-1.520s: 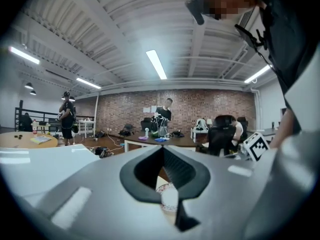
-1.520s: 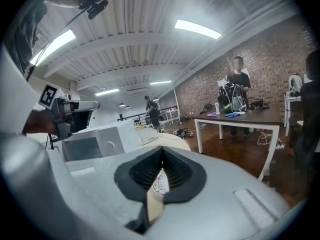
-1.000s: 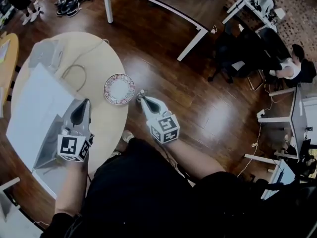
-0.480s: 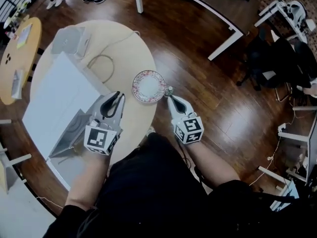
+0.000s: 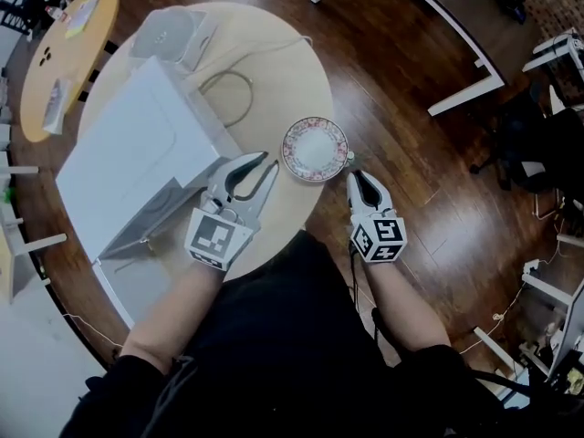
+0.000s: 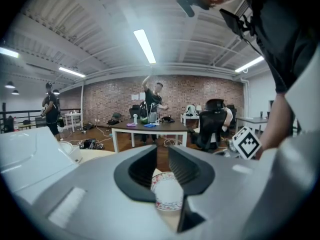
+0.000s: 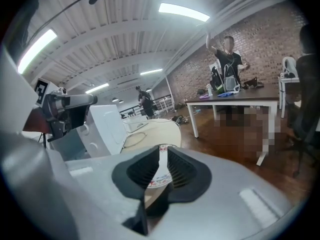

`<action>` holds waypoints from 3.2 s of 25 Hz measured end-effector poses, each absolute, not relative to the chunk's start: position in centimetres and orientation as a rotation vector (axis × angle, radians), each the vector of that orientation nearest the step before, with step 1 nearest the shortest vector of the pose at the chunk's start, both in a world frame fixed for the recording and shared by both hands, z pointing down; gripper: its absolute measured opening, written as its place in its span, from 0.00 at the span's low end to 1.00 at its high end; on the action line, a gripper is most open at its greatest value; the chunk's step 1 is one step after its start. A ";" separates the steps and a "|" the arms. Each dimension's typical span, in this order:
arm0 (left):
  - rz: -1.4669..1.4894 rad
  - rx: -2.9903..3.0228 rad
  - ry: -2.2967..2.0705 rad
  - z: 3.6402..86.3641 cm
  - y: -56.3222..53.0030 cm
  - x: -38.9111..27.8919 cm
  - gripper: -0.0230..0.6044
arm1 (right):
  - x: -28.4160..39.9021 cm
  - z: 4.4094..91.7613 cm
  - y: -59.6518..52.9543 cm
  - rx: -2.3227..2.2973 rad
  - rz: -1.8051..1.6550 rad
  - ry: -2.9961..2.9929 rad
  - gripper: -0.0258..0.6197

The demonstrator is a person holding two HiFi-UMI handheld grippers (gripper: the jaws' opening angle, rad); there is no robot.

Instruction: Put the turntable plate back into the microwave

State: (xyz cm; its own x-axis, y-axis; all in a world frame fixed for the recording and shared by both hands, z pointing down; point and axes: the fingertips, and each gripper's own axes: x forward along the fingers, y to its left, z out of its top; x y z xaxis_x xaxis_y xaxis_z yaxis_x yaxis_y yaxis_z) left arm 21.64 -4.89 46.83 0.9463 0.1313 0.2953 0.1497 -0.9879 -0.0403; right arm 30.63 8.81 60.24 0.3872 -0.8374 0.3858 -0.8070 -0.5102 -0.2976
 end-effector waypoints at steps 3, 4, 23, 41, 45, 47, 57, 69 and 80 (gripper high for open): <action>-0.469 -3.066 -0.206 47.3 -5.1 21.8 0.18 | 31.0 61.2 8.6 -2.539 -0.805 1.506 0.13; -0.468 -3.092 -0.190 47.2 -5.1 21.9 0.18 | 31.1 61.4 8.5 -2.530 -0.815 1.498 0.15; -0.497 -3.241 -0.264 47.5 -4.3 24.3 0.21 | 33.4 66.6 6.4 -2.495 -1.029 1.403 0.23; -0.523 -3.244 -0.303 47.6 -4.1 25.3 0.21 | 33.8 70.5 4.7 -2.393 -1.188 1.344 0.25; -0.531 -3.239 -0.304 47.4 -4.1 25.2 0.21 | 33.9 70.9 4.4 -2.391 -1.199 1.341 0.24; -0.523 -3.236 -0.312 47.1 -4.0 25.0 0.21 | 34.0 71.0 4.4 -2.390 -1.199 1.341 0.24; -0.422 -3.236 -0.292 44.5 -4.2 22.9 0.21 | 34.4 68.9 4.6 -2.361 -1.150 1.317 0.14; -0.331 -3.199 -0.150 41.3 -7.3 16.4 0.21 | 33.3 66.0 3.7 -2.319 -1.076 1.166 0.07; -0.293 -3.183 0.065 40.7 -10.4 8.3 0.21 | 31.0 66.1 6.0 -2.182 -1.076 0.891 0.07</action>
